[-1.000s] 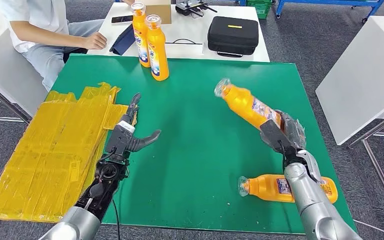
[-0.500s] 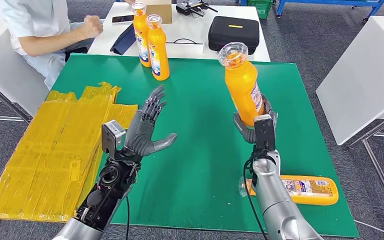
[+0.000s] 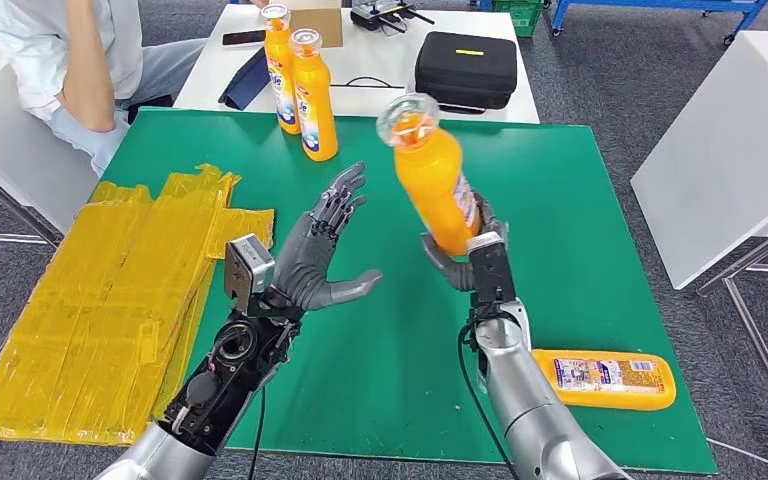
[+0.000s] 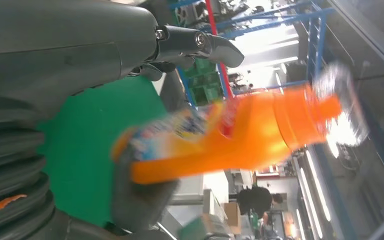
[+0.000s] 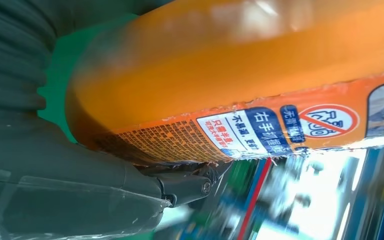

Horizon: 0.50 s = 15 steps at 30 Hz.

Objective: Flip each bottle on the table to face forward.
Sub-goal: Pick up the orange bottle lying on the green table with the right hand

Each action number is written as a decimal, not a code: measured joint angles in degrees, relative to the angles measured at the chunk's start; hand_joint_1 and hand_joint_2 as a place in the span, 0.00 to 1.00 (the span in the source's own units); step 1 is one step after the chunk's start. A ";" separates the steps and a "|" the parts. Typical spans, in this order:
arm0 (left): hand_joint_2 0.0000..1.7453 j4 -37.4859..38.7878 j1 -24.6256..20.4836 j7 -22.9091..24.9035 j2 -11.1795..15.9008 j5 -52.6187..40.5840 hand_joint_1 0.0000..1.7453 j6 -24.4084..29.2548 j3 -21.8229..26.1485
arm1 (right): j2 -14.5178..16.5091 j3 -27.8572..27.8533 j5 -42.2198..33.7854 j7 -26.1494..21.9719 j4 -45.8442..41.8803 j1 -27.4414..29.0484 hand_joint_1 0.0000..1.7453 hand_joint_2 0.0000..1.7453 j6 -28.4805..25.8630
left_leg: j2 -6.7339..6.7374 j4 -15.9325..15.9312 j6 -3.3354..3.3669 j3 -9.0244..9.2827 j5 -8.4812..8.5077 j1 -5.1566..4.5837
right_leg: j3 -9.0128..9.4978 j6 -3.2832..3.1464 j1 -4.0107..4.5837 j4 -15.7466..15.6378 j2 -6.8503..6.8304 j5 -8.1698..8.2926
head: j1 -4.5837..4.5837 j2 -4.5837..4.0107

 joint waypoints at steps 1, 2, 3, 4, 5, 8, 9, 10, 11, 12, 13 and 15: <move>1.00 0.02 -0.32 0.02 -0.01 0.13 0.00 0.05 -0.34 | 0.43 1.62 0.83 0.00 0.07 0.13 1.00 1.00 1.41 | 0.01 0.00 0.00 0.00 0.00 0.01 | -0.01 0.00 0.01 0.00 0.00 0.00 | -0.01 0.00; 1.00 0.05 -0.65 0.02 -0.02 0.28 0.00 0.11 -0.60 | 0.79 3.32 1.54 -0.01 0.09 0.29 1.00 1.00 2.80 | 0.01 0.00 0.00 0.00 0.00 0.02 | -0.02 -0.01 0.01 0.00 0.00 -0.01 | -0.01 0.00; 1.00 0.19 -0.97 0.02 -0.03 0.51 0.00 0.17 -0.77 | 1.14 5.19 2.17 -0.02 0.10 0.49 1.00 1.00 4.19 | 0.00 0.00 0.00 0.00 0.00 0.03 | -0.03 -0.01 0.02 0.00 0.00 -0.01 | -0.02 0.00; 1.00 0.40 -1.31 0.01 -0.04 0.73 0.00 0.26 -0.84 | 1.47 7.01 2.71 -0.05 0.10 0.74 1.00 1.00 5.27 | 0.00 0.00 -0.01 -0.01 0.00 0.04 | -0.04 -0.02 0.03 0.00 0.00 -0.01 | -0.02 0.00; 1.00 0.68 -1.64 0.01 -0.04 0.92 0.00 0.32 -0.87 | 1.74 8.72 3.20 -0.07 0.11 0.99 1.00 1.00 6.04 | -0.01 0.00 -0.01 -0.01 0.00 0.04 | -0.04 -0.02 0.04 0.00 -0.01 -0.02 | -0.02 0.00; 1.00 1.55 -2.18 -0.05 -0.04 1.21 0.00 0.64 -0.85 | 2.24 12.63 4.36 0.05 0.11 1.59 1.00 1.00 6.97 | -0.03 0.00 -0.01 -0.03 0.00 0.04 | -0.04 -0.03 0.03 0.00 -0.02 -0.02 | -0.01 0.00; 1.00 1.74 -2.20 -0.08 -0.04 1.22 0.00 0.79 -0.83 | 2.28 13.48 4.62 0.17 0.13 1.70 1.00 1.00 7.08 | -0.03 0.00 -0.01 -0.03 0.00 0.03 | -0.04 -0.04 0.02 0.00 -0.02 -0.03 | 0.00 0.00; 1.00 1.87 -2.19 -0.12 -0.04 1.19 0.00 0.95 -0.82 | 2.31 14.22 4.82 0.30 0.17 1.78 1.00 1.00 7.16 | -0.03 0.00 -0.01 -0.04 0.00 0.03 | -0.04 -0.03 0.01 0.00 -0.01 -0.02 | 0.01 0.00; 1.00 1.99 -2.19 -0.15 -0.04 1.13 0.00 1.11 -0.82 | 2.32 14.91 5.02 0.38 0.25 1.85 1.00 1.00 7.27 | -0.03 0.00 0.00 -0.04 0.00 0.01 | -0.04 -0.03 0.00 0.00 -0.01 -0.02 | 0.01 0.00; 1.00 2.11 -2.18 -0.23 -0.04 1.08 0.00 1.26 -0.83 | 2.32 15.56 5.16 0.42 0.33 1.94 1.00 1.00 7.49 | -0.03 0.00 0.00 -0.04 0.00 0.00 | -0.04 -0.03 -0.01 0.00 -0.01 -0.02 | 0.01 0.00; 1.00 2.26 -2.19 -0.36 -0.04 1.05 0.00 1.38 -0.84 | 2.31 16.19 5.20 0.44 0.40 2.07 1.00 1.00 7.92 | -0.03 0.00 0.00 -0.04 0.00 -0.01 | -0.04 -0.03 -0.02 0.00 -0.01 -0.02 | 0.01 0.00; 1.00 2.66 -2.20 -0.83 -0.03 1.30 0.00 1.51 -0.86 | 2.14 17.53 4.63 0.54 0.36 2.46 1.00 1.00 9.56 | -0.03 0.00 0.00 -0.04 0.00 -0.02 | -0.04 -0.03 -0.02 -0.01 -0.02 -0.02 | 0.00 0.00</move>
